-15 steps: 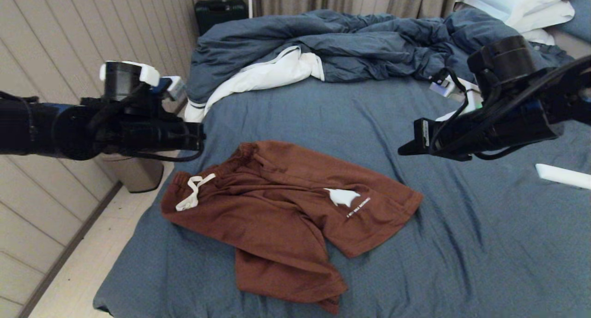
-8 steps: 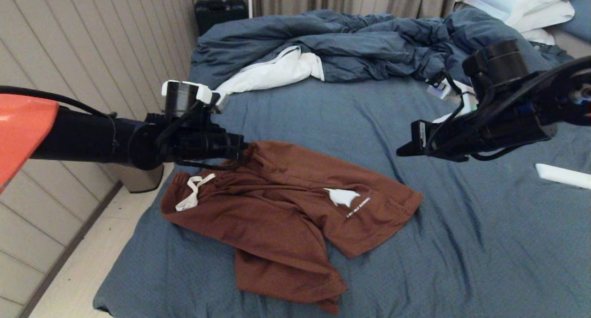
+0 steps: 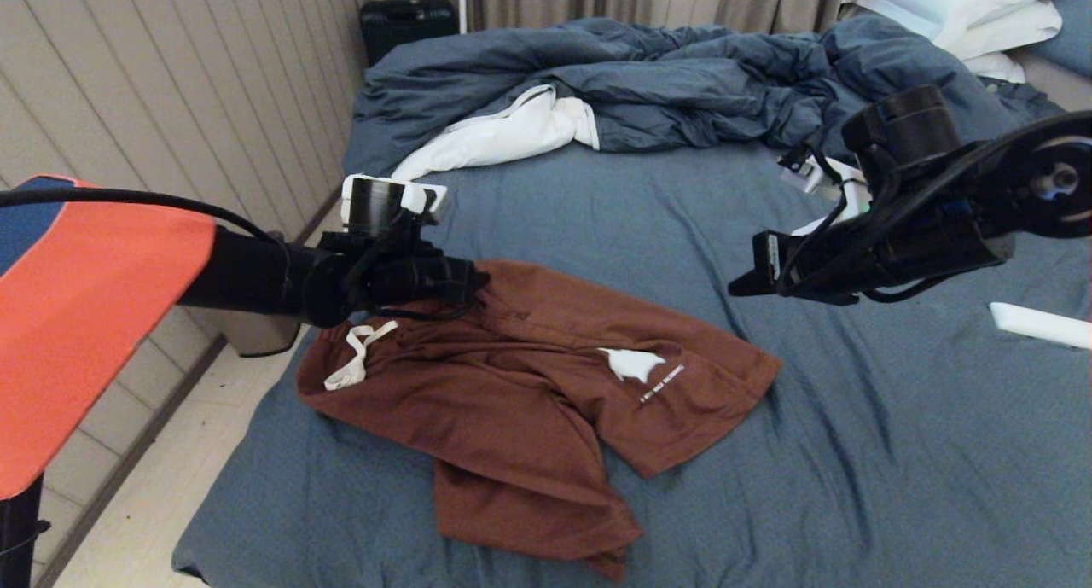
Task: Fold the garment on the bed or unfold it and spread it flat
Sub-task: Fold the brown shorts
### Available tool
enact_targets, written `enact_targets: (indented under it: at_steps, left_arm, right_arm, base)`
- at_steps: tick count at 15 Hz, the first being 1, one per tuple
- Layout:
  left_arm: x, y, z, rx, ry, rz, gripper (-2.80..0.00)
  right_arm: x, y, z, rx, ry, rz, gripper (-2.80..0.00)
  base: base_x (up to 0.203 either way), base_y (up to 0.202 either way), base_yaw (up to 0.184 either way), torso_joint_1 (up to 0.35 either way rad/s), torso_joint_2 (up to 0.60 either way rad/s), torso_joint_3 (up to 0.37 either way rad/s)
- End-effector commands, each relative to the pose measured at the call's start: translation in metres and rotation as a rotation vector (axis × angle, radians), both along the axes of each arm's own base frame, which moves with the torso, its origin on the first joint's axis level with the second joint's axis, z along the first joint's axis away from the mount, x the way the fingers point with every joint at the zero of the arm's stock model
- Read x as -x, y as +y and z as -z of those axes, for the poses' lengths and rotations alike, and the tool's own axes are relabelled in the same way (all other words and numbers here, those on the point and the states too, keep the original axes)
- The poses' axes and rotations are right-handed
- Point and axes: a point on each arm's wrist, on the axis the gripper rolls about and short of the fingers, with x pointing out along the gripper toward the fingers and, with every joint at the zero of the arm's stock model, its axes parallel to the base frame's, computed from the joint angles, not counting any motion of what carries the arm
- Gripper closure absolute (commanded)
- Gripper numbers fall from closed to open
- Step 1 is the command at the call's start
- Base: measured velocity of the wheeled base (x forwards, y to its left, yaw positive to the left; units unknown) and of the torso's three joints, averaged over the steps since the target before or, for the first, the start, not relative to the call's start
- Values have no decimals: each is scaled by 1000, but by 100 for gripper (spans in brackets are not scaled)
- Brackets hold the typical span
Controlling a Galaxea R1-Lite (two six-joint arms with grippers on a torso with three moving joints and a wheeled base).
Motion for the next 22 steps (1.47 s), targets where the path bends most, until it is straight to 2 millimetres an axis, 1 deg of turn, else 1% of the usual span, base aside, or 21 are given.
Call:
enact_targets:
  at_steps: [1,4,6,7,10,12,14,17,18,20,22]
  left_arm:
    - [-13,-6,24,-16,22,-9,-280]
    - [-21,-8,36,-31,3,-10,-280]
    - [-26,-4,39,-39,-11,-41,-280]
    - [-27,-3,40,-39,-19,-50,0]
    - [-26,-3,35,-31,-33,-55,0]
    - [-30,-4,30,-25,-59,-89,0]
    - [-38,-4,24,-12,-94,-142,0]
    - [-55,0,2,81,-166,-237,0]
    - [-61,0,-1,93,-193,-282,0]
    - [-71,-1,0,96,-226,-356,0]
    - [-75,-1,-1,96,-244,-383,0]
  right_arm:
    - [-2,0,3,1,11,1,0]
    - [-6,1,8,5,26,1,0]
    - [-8,2,10,8,33,0,0]
    - [-8,2,11,7,31,0,0]
    - [-12,2,15,2,10,0,0]
    - [-13,3,18,0,1,0,0]
    - [-13,3,19,1,3,-2,0]
    - [-13,4,19,1,3,-3,0]
    - [-13,4,19,1,3,-3,0]
    - [-12,4,20,1,6,-3,0]
    - [-13,4,20,2,7,-3,0]
  base:
    - [0,0,0,0,0,0]
    - [0,0,0,0,0,0]
    - [0,0,0,0,0,0]
    - [0,0,0,0,0,0]
    - [0,0,0,0,0,0]
    - [0,0,0,0,0,0]
    - [0,0,0,0,0,0]
    - [0,0,0,0,0,0]
    - [0,0,0,0,0,0]
    - [0,0,0,0,0,0]
    - [0,0,0,0,0,0]
